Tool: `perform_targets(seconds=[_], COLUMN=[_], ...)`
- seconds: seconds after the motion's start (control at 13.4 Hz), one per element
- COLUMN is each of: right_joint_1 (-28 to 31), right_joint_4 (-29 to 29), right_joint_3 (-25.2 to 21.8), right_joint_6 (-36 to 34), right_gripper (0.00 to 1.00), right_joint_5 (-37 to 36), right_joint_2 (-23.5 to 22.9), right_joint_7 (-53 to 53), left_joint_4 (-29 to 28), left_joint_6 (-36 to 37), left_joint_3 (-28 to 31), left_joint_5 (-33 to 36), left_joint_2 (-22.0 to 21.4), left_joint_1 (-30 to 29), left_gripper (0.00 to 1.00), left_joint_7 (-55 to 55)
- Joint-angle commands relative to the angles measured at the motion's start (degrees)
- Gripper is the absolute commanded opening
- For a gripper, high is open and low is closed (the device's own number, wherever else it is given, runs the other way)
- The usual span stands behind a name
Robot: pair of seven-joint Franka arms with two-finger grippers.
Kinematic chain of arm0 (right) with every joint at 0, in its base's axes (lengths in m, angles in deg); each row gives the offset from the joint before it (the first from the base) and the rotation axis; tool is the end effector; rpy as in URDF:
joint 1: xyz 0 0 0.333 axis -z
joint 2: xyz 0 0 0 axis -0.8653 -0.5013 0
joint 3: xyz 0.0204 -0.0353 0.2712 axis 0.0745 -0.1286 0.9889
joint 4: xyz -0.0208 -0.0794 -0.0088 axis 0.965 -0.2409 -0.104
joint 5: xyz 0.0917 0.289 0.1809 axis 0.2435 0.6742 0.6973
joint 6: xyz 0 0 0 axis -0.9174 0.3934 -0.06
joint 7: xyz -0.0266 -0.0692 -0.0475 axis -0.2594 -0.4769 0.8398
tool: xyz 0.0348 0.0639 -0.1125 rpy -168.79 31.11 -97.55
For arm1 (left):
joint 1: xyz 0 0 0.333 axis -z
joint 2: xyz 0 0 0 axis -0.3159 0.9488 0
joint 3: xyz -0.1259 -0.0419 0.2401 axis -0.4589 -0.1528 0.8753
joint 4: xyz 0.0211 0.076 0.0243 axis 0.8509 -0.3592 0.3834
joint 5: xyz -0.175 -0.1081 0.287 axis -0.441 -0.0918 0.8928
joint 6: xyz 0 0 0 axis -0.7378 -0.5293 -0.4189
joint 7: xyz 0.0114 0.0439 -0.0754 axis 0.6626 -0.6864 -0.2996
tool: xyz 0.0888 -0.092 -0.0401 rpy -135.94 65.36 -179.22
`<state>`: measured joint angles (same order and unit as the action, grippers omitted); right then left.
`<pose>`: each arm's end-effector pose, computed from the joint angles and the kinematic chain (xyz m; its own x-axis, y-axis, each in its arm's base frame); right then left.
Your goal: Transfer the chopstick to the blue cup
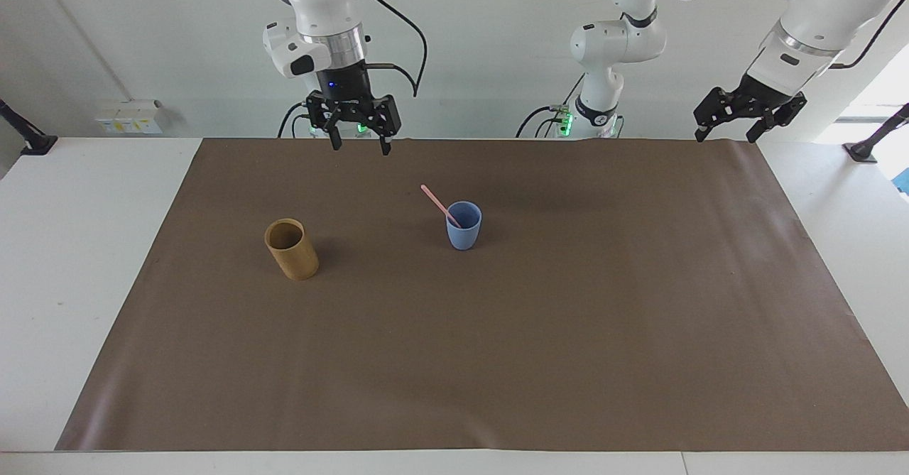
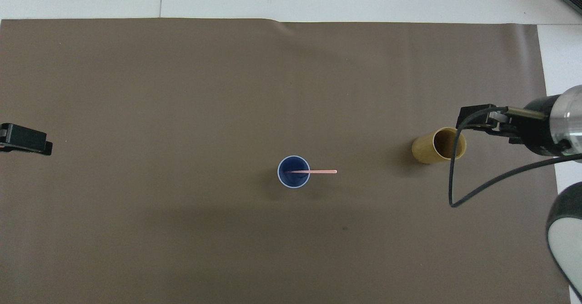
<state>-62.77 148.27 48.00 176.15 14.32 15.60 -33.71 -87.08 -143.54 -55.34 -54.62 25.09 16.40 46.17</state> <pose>0.4936 0.0598 0.5798 0.9533 -0.2745 0.1260 -0.2682 -0.9612 -0.0651 0.4816 -0.0116 0.5730 0.9961 -0.0603 -0.0637 -0.0589 -0.9980 0.0231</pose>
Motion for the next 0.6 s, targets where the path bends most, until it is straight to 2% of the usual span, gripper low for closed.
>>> perform_targets(seconds=[0.0,0.15,0.22,0.52], right_joint_1=[2.84,3.47,3.47,4.44], right_joint_4=[-11.19,-16.92,-17.12,-10.8], right_joint_3=[0.47,0.47,0.47,0.2], right_joint_6=[-6.58,-11.85,-12.92,-13.1], right_gripper=[1.0,1.0,1.0,1.0], right_joint_5=[-0.03,-0.03,0.06,0.68], right_joint_2=[-7.38,-10.38,-10.3,-6.0], right_joint_7=[1.18,1.27,1.62,9.88], left_joint_4=[-0.81,-0.81,-0.81,-0.81], left_joint_6=[-0.62,-0.62,-0.62,-0.62], left_joint_3=[-0.18,-0.18,-0.18,-0.18], left_joint_5=[0.04,0.04,0.04,0.04], left_joint_2=[-0.91,-0.91,-0.91,-0.91], left_joint_1=[-0.53,-0.53,-0.53,-0.53], left_gripper=[1.0,1.0,1.0,1.0], left_joint_7=[0.29,0.29,0.29,0.29])
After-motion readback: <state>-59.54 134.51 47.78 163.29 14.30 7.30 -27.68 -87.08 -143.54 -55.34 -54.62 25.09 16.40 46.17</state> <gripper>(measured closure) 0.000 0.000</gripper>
